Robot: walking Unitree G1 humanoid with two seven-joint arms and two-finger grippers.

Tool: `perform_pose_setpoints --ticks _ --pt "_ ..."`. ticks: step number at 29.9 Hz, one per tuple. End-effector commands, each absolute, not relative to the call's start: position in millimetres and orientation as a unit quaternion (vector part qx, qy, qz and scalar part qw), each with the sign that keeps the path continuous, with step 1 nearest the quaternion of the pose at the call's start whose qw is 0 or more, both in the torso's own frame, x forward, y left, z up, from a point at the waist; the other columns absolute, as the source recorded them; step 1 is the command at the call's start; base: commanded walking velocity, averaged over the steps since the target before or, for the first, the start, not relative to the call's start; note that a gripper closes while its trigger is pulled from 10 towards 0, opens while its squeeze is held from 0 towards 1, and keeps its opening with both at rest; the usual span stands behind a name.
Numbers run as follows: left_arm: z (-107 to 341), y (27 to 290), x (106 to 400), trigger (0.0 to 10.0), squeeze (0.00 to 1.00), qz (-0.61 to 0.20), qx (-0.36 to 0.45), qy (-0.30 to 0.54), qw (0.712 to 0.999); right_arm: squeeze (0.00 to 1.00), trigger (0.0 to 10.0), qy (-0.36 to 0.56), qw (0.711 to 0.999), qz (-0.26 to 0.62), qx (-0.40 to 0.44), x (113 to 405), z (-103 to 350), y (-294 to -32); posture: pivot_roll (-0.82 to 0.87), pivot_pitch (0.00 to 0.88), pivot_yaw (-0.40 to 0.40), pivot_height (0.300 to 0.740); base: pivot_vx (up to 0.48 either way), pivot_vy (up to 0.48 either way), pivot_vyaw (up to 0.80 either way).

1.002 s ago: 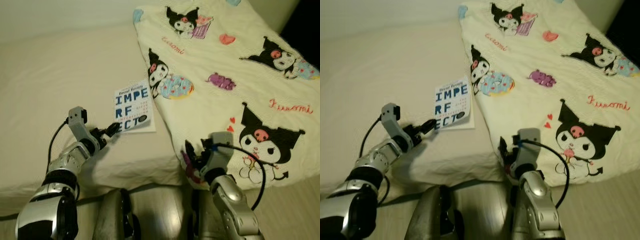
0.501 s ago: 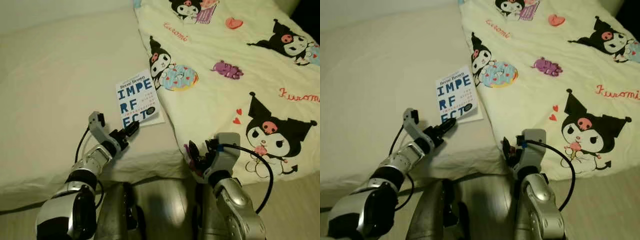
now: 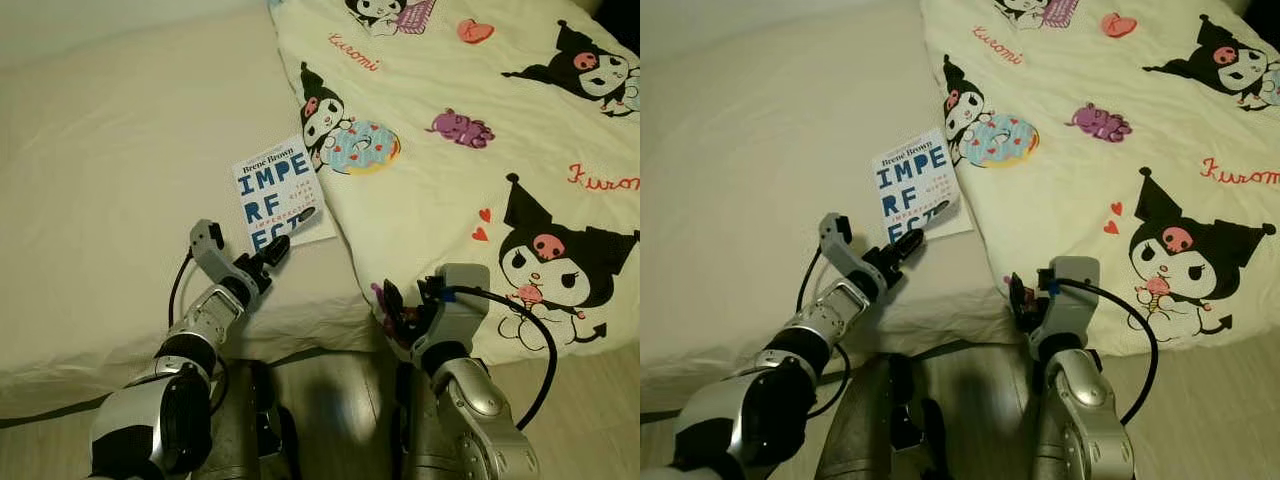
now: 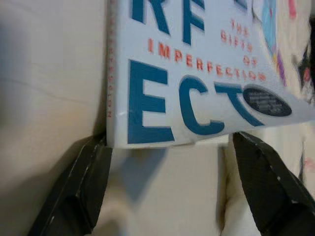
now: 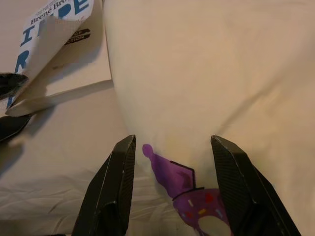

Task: Clean up the room

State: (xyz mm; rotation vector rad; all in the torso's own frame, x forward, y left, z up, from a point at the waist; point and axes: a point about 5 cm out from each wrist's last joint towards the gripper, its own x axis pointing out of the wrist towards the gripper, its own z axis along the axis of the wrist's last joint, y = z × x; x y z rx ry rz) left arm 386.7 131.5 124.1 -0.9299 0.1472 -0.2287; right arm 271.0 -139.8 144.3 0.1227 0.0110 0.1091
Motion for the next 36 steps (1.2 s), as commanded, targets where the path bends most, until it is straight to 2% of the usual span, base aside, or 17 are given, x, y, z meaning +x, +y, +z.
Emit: perform_pose_setpoints --ticks 1,2,9,14,16,17,19,21,24,26,27,29,32,36 --pt "111 142 382 10.0 0.0 -0.072 -0.483 0.08 0.869 0.0 10.0 0.021 0.996 0.055 0.074 265 139 -138 -0.16 0.523 0.189 0.591 0.0 0.0 0.0" --pt "113 144 382 10.0 0.0 -0.068 -0.499 0.073 0.861 0.0 10.0 0.022 0.996 0.055 0.074 265 139 -137 -0.17 0.524 0.188 0.591 0.0 0.0 0.0" --pt "113 149 382 10.0 0.0 -0.077 -0.505 0.069 0.857 0.0 10.0 0.03 0.995 0.058 0.071 262 136 -135 -0.16 0.521 0.188 0.591 0.0 0.0 0.0" --pt "111 148 379 10.0 0.0 -0.12 -0.457 0.082 0.878 0.0 10.0 0.033 0.995 0.065 0.064 263 135 -133 -0.16 0.52 0.188 0.591 0.0 0.0 0.0" --pt "106 154 374 10.0 0.0 -0.17 -0.362 0.104 0.91 0.0 10.0 0.032 0.995 0.067 0.06 263 136 -134 -0.16 0.516 0.191 0.591 0.0 0.0 0.0" --pt "106 154 374 10.0 0.0 -0.17 -0.362 0.104 0.91 0.0 10.0 0.032 0.995 0.067 0.06 263 136 -134 -0.16 0.516 0.191 0.591 0.0 0.0 0.0" --pt "103 162 370 10.0 0.0 -0.194 -0.312 0.117 0.923 0.0 10.0 0.032 0.996 0.068 0.057 263 136 -134 -0.16 0.514 0.193 0.591 0.0 0.0 0.0" --pt "107 175 371 10.0 0.0 -0.186 -0.297 0.106 0.931 0.0 10.0 0.032 0.995 0.069 0.059 262 136 -133 -0.16 0.507 0.195 0.591 0.0 0.0 0.0" --pt "110 181 372 10.0 0.0 -0.182 -0.294 0.101 0.933 0.0 10.0 0.033 0.995 0.069 0.059 262 135 -133 -0.15 0.506 0.194 0.591 0.0 0.0 0.0" --pt "116 194 375 10.0 0.0 -0.14 -0.3 0.093 0.939 0.0 10.0 0.034 0.995 0.071 0.062 263 135 -132 -0.15 0.502 0.193 0.591 0.0 0.0 0.0" --pt "116 194 375 10.0 0.0 -0.14 -0.3 0.093 0.939 0.0 10.0 0.034 0.995 0.071 0.062 263 135 -132 -0.15 0.502 0.193 0.591 0.0 0.0 0.0" --pt "116 201 377 10.0 0.0 -0.091 -0.295 0.095 0.947 0.0 10.0 0.034 0.995 0.073 0.065 263 135 -131 -0.15 0.496 0.192 0.591 0.0 0.0 0.0" --pt "117 201 379 10.0 0.0 -0.059 -0.309 0.093 0.945 0.0 10.0 0.035 0.994 0.073 0.069 263 134 -130 -0.15 0.496 0.192 0.591 0.0 0.0 0.0" --pt "115 182 382 10.0 0.0 -0.062 -0.353 0.1 0.928 0.0 10.0 0.037 0.994 0.072 0.073 261 134 -129 -0.16 0.495 0.194 0.591 0.0 0.0 0.0"
